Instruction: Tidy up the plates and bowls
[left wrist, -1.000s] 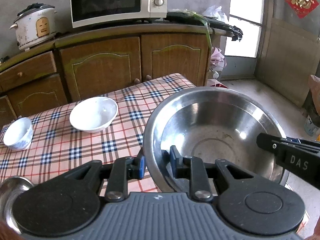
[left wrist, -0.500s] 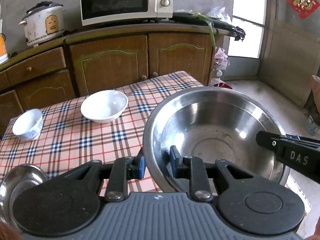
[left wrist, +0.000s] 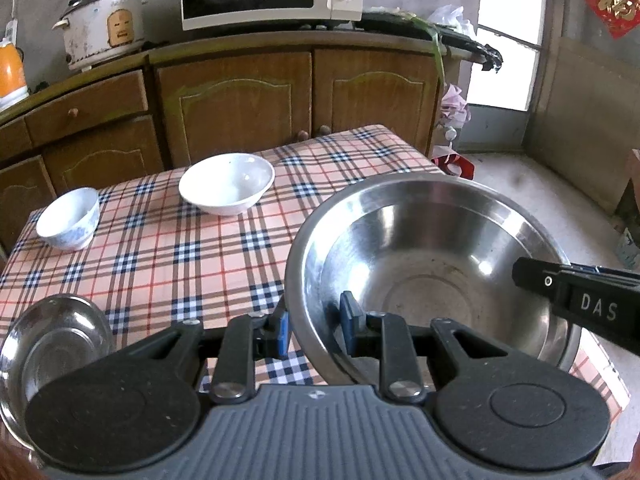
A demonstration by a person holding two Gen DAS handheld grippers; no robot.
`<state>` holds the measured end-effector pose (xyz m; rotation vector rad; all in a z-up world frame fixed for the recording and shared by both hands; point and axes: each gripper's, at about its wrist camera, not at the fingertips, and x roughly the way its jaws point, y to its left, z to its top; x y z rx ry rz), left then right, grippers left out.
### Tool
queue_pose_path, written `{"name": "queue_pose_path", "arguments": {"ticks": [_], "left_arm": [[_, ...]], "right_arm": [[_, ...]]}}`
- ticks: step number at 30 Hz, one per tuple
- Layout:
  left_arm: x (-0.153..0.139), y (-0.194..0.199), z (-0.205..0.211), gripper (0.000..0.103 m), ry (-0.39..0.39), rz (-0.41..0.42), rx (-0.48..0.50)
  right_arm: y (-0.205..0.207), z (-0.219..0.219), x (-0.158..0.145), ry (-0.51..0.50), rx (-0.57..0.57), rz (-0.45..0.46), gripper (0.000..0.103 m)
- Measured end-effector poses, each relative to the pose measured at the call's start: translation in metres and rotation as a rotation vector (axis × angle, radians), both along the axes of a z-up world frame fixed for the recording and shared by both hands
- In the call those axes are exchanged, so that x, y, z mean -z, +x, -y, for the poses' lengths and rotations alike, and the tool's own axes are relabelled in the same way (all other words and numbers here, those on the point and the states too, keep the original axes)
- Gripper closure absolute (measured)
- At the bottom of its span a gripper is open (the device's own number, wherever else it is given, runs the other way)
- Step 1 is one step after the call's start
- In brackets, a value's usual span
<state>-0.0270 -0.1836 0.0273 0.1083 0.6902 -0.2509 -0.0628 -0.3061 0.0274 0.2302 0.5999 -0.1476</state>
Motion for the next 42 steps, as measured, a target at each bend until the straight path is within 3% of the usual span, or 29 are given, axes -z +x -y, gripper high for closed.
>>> {"name": "queue_pose_path", "arguments": {"ticks": [42], "left_arm": [[0.047,-0.004,-0.032,0.077,0.017,-0.109,-0.093]], "right_arm": [[0.012,-0.025,0.057,0.057,-0.093,-0.080,0.083]]}}
